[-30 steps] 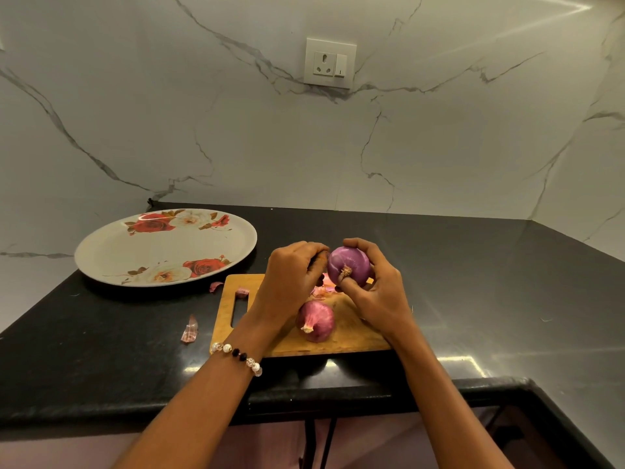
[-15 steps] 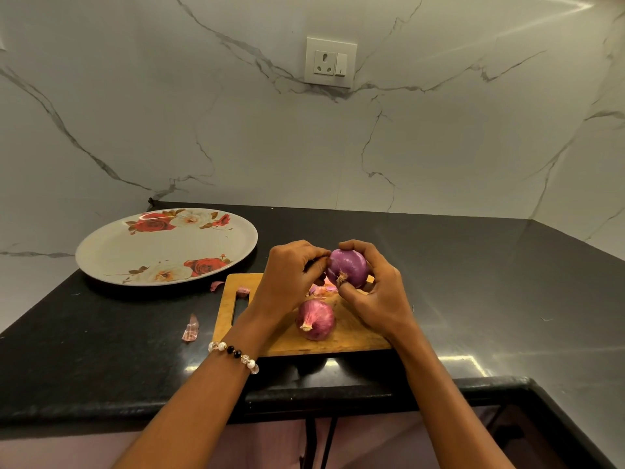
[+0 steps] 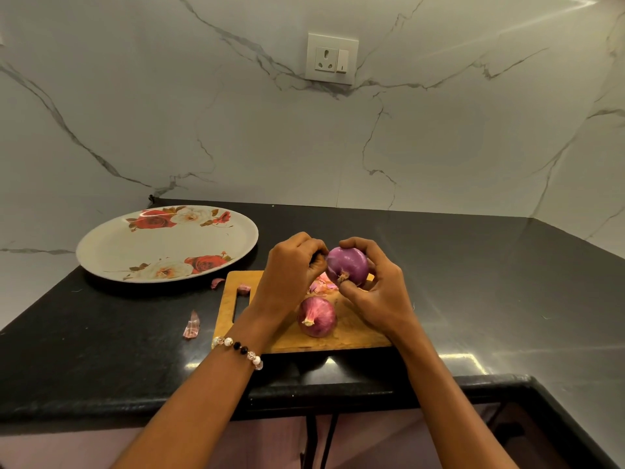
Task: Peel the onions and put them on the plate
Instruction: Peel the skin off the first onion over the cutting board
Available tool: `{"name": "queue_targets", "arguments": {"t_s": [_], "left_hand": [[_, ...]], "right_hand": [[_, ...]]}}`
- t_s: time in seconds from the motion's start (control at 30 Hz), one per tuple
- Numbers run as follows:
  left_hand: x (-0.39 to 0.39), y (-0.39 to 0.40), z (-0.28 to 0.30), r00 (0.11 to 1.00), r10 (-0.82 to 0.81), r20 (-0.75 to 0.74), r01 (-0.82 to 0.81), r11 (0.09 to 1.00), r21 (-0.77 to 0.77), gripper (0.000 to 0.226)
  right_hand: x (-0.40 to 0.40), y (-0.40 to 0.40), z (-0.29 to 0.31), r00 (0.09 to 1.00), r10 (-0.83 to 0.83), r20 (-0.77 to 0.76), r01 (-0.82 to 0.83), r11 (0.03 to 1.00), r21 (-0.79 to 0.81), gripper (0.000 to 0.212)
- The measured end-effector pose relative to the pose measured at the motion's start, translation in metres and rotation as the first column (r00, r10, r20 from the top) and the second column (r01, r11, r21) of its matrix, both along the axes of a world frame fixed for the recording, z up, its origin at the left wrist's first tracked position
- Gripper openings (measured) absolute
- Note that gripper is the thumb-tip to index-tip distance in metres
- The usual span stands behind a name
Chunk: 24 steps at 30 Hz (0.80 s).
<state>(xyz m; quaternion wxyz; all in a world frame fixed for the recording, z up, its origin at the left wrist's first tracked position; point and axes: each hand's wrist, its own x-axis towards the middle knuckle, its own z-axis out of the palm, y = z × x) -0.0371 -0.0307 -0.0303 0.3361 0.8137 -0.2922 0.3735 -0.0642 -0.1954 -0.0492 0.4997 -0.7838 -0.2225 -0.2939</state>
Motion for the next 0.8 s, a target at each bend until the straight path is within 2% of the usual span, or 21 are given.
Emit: {"name": "queue_targets", "arguments": {"t_s": [0.27, 0.4, 0.6, 0.7, 0.8], "left_hand": [[0.0008, 0.0030, -0.0009, 0.998, 0.039, 0.041, -0.034, 0.993, -0.115, 0.009], [0.0015, 0.0025, -0.0043, 0.998, 0.013, 0.054, -0.009, 0.997, -0.075, 0.013], [0.0042, 0.0024, -0.0031, 0.980, 0.154, 0.128, -0.149, 0.988, -0.048, 0.018], [0.0060, 0.0027, -0.0051, 0.974, 0.164, 0.159, -0.162, 0.986, -0.025, 0.011], [0.0078, 0.0035, -0.0055, 0.976, 0.152, 0.158, -0.148, 0.988, -0.040, 0.015]], "right_hand": [[-0.0005, -0.0040, 0.0004, 0.997, -0.072, -0.029, 0.075, 0.988, 0.134, 0.050], [0.0014, -0.0043, -0.0012, 0.994, -0.105, -0.034, 0.108, 0.985, 0.134, 0.051], [-0.0003, -0.0046, -0.0014, 0.992, -0.119, -0.039, 0.123, 0.985, 0.118, 0.050], [-0.0016, -0.0043, -0.0011, 0.992, -0.118, -0.034, 0.121, 0.986, 0.115, 0.048], [-0.0027, -0.0037, 0.0005, 0.991, -0.108, -0.075, 0.117, 0.983, 0.139, 0.045]]}}
